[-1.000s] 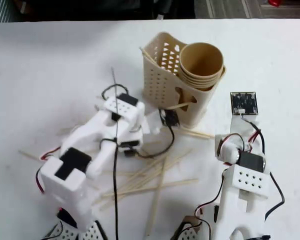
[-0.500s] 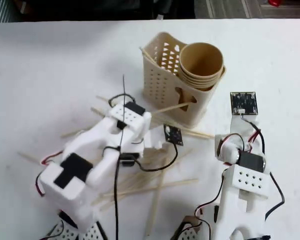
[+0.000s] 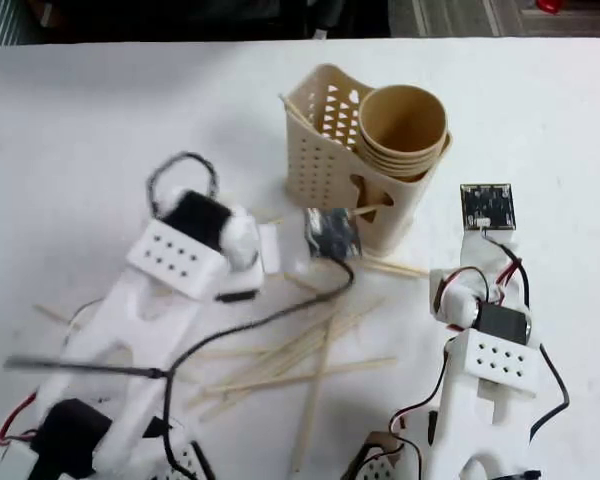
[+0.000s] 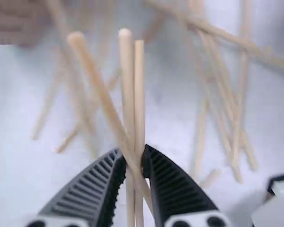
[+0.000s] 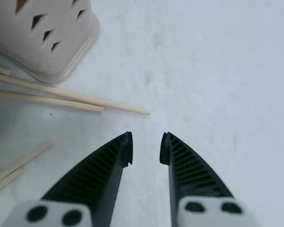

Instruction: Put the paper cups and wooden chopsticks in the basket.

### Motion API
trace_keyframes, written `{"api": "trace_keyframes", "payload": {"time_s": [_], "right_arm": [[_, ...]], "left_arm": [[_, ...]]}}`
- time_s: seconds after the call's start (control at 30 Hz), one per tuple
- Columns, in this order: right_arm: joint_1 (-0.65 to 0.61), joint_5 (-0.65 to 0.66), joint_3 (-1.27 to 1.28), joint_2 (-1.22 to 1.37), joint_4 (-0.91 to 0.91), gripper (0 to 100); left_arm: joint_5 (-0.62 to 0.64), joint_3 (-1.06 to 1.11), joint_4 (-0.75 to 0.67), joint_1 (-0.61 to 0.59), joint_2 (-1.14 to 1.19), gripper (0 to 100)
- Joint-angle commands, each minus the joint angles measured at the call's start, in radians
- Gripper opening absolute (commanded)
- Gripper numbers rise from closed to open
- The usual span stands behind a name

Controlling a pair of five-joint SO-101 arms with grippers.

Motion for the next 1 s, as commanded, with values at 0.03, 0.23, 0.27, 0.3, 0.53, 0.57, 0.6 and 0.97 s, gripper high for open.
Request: {"api": "trace_keyframes", "payload": {"time_s": [0.03, 0.23, 0.27, 0.3, 0.53, 0.57, 0.6, 0.97], "right_arm": [[0.004, 0.008, -0.005, 0.001, -0.015, 11.0], [0.004, 0.008, -0.005, 0.001, -0.015, 11.0], [0.004, 0.008, -0.005, 0.001, -0.015, 11.0], [0.004, 0.008, -0.005, 0.001, -0.015, 11.0], [0.004, 0.008, -0.005, 0.001, -0.015, 11.0], [0.004, 0.008, -0.005, 0.001, -0.015, 11.0], [0.004, 0.008, -0.005, 0.001, -0.015, 11.0], [-0.002, 0.008, -0.005, 0.001, -0.015, 11.0]], "left_arm": [[0.087, -0.298, -0.003, -0.065, -0.019, 2], [0.264, -0.69, -0.023, -0.058, 0.136, 2], [0.292, -0.76, -0.034, -0.059, 0.173, 2], [0.316, -0.836, -0.041, -0.062, 0.216, 2], [0.465, -1.384, -0.052, -0.056, 0.518, 2], [0.48, -1.464, -0.052, -0.056, 0.556, 2], [0.493, -1.534, -0.052, -0.054, 0.588, 2], [0.589, -1.811, -0.178, 0.013, 0.696, 2]]}}
